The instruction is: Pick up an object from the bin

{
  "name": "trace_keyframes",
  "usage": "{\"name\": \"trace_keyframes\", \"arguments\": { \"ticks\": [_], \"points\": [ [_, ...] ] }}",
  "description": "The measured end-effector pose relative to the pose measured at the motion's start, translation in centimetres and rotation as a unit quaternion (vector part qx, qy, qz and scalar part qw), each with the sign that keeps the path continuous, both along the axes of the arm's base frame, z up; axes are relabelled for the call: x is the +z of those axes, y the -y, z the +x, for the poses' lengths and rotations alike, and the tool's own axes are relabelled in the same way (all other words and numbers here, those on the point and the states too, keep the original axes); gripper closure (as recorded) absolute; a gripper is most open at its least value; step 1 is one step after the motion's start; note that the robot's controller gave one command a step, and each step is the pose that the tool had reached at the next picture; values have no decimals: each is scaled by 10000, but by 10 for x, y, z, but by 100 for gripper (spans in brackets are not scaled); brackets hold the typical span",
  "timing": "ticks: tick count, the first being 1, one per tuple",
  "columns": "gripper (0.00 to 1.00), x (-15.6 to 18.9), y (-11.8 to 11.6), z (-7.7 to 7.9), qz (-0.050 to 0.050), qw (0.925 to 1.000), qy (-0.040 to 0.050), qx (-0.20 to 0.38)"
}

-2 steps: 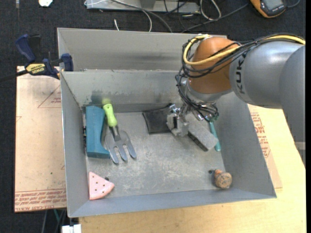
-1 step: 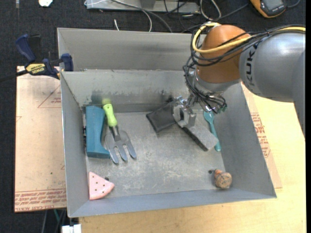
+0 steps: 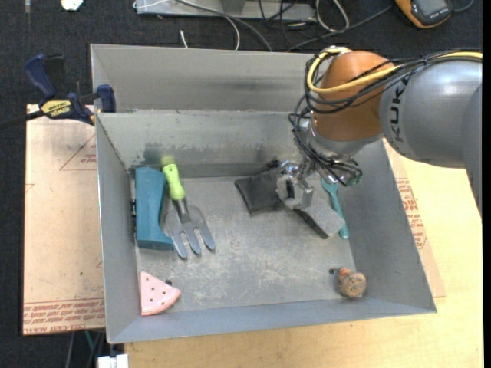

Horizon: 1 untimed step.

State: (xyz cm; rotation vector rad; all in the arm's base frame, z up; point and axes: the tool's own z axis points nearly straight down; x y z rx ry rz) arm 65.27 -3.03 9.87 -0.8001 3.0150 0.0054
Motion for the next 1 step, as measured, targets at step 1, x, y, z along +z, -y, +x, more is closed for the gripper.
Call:
{"name": "trace_keyframes", "arguments": {
  "ticks": [1],
  "points": [
    [100, 60, 0, -4, -5, 9989, 6, 460]
  ]
}}
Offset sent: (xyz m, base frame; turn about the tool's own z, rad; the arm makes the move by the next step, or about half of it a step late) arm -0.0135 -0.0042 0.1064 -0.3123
